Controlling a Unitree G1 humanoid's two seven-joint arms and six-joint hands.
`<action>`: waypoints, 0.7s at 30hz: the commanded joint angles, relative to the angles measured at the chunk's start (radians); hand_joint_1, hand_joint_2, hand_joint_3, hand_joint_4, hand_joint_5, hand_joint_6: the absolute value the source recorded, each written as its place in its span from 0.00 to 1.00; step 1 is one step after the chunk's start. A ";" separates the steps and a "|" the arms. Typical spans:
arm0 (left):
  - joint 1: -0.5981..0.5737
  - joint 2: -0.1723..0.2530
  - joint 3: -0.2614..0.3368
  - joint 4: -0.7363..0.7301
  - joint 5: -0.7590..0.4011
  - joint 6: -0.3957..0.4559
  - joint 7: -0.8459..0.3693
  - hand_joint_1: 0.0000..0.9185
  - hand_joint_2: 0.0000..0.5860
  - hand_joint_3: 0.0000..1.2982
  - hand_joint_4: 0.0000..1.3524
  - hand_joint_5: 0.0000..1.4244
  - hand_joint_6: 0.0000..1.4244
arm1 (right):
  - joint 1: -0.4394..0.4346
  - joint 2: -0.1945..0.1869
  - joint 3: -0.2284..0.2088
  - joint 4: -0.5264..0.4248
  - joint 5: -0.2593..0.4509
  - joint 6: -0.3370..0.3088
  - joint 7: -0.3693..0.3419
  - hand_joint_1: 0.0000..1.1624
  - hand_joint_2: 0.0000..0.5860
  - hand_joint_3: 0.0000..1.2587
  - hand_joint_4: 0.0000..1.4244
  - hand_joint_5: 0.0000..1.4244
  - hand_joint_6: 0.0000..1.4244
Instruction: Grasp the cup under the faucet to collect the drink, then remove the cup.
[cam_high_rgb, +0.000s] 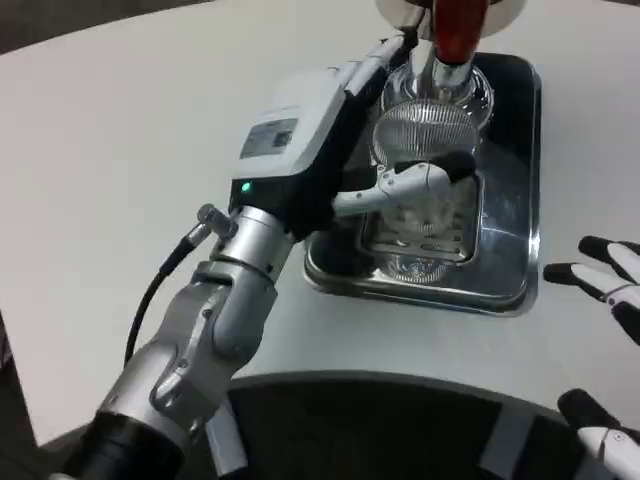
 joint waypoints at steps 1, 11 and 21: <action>0.066 0.042 0.026 -0.078 -0.015 -0.012 -0.016 0.02 0.07 0.00 0.00 0.10 0.33 | 0.001 -0.002 0.021 -0.017 -0.012 0.001 -0.007 0.32 0.76 0.11 0.01 0.00 0.00; 0.177 0.103 0.107 -0.273 -0.059 -0.017 -0.053 0.02 0.07 0.00 0.00 0.10 0.32 | -0.020 -0.004 0.045 -0.017 -0.029 0.016 -0.006 0.32 0.76 0.11 0.01 0.00 0.00; 0.193 0.138 0.248 -0.558 -0.297 -0.023 -0.247 0.00 0.10 0.23 0.19 0.20 0.31 | -0.034 -0.003 0.060 -0.017 -0.042 0.042 -0.006 0.32 0.76 0.11 0.01 0.00 0.00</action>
